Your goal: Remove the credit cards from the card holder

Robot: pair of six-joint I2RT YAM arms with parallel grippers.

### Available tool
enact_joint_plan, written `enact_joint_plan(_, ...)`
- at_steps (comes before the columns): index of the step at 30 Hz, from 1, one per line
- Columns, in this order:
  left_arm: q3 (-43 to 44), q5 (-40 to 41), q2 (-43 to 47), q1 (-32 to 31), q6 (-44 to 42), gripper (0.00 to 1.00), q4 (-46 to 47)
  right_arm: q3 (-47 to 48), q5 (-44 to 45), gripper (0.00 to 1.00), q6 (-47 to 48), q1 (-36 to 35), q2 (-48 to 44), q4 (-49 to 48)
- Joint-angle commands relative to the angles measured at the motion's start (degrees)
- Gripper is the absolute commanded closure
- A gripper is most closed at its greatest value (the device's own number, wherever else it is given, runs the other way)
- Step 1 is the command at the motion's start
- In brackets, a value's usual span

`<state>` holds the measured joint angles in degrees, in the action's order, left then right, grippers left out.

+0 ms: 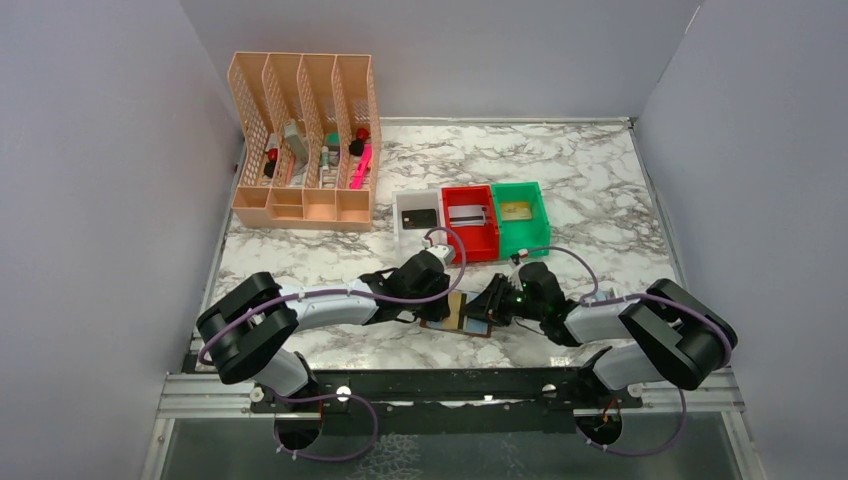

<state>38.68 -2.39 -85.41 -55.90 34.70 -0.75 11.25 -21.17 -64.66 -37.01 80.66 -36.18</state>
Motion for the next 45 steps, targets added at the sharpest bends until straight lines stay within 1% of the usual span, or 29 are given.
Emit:
enact_joint_plan(1,-0.1,-0.1,-1.3,-0.4,-0.9,0.74,-3.9,-0.7,-0.7,0.71,-0.6,0.3,1.5,-2.3)
enact_joint_plan(3,0.0,-0.2,-1.4,-0.4,-0.9,0.75,-4.0,-0.9,-0.5,0.72,-1.2,0.3,2.3,-3.0)
enact_joint_plan(5,-0.1,-0.2,-1.3,-0.5,-0.9,0.75,-3.9,-1.3,-0.7,0.74,-1.5,0.3,3.3,-4.5)
enact_joint_plan(9,-0.2,-0.1,-1.2,-0.5,-0.8,0.76,-3.9,-1.2,-2.3,0.87,-1.6,0.3,4.9,-7.0)
enact_joint_plan(10,-0.1,0.0,-1.2,-0.5,-0.7,0.76,-4.0,-1.2,-2.3,0.92,-1.5,0.3,4.9,-6.9)
enact_joint_plan(12,-0.1,0.2,-1.1,-0.5,-0.6,0.76,-3.9,-1.2,-1.4,0.97,-1.1,0.3,3.9,-5.5)
enact_joint_plan(16,-0.2,0.8,-0.5,-0.6,-0.7,0.76,-4.3,-1.2,3.4,0.99,0.8,0.3,-2.2,3.7)
enact_joint_plan(20,0.2,2.3,0.6,-0.5,-0.8,0.75,-5.5,-0.6,9.8,0.99,4.0,0.6,-12.4,16.2)
enact_joint_plan(24,0.9,3.4,1.8,-0.5,-1.0,0.73,-6.5,1.2,14.3,0.99,8.3,1.0,-23.7,27.3)
enact_joint_plan(27,1.6,4.1,3.3,-0.5,-1.2,0.68,-7.0,3.1,17.4,0.99,11.8,1.0,-31.4,33.2)
enact_joint_plan(30,2.5,5.2,4.8,-0.5,-1.5,0.61,-8.0,5.2,21.0,0.99,15.1,1.0,-37.3,38.0)
enact_joint_plan(35,4.9,9.3,7.6,-0.4,-3.3,0.50,-12.4,9.3,30.0,0.99,22.2,1.0,-43.4,44.2)
enact_joint_plan(39,6.6,13.0,10.3,0.0,-5.2,0.42,-16.4,14.3,40.7,0.99,27.3,1.0,-42.8,49.1)
enact_joint_plan(42,7.4,15.5,12.6,0.5,-6.4,0.35,-18.9,18.8,47.1,0.99,30.8,1.0,-38.4,51.8)
enact_joint_plan(45,7.9,17.7,14.8,1.4,-7.6,0.30,-21.2,21.9,49.1,0.99,34.2,1.1,-33.2,50.6)
